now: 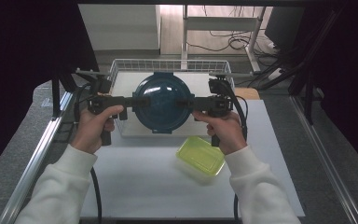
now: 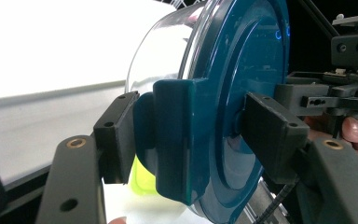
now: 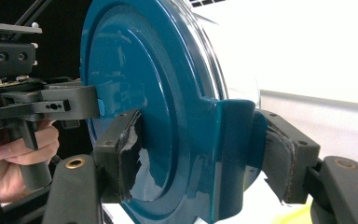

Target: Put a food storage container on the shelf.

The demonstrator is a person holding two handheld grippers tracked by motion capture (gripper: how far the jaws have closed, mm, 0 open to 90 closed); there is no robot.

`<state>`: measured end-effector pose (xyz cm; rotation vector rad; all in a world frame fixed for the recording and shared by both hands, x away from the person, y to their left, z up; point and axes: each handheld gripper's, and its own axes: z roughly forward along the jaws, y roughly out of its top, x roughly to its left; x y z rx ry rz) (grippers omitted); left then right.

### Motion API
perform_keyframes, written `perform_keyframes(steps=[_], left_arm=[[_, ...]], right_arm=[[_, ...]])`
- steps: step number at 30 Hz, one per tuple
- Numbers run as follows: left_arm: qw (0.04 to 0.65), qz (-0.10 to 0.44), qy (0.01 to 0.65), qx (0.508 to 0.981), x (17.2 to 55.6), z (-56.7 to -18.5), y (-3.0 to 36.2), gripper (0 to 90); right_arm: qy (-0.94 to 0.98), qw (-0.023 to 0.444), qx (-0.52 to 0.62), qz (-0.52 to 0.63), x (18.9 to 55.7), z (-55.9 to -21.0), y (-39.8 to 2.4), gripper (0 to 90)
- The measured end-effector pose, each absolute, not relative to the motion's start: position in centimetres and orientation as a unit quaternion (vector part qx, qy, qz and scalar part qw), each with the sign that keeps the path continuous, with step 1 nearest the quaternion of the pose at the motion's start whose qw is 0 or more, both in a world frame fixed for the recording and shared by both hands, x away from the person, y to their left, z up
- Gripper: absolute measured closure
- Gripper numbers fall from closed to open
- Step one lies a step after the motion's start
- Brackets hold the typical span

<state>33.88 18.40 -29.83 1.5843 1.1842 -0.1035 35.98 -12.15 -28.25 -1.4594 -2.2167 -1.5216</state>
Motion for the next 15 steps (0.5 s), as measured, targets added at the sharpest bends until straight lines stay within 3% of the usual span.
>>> perform_keyframes(steps=[15], left_arm=[[0.550, -0.046, 0.493, 0.672, 38.4, -28.3, 18.1, 38.2]], right_arm=[[-0.722, 0.044, -0.480, -0.496, 40.2, -26.7, -12.6, 35.3]])
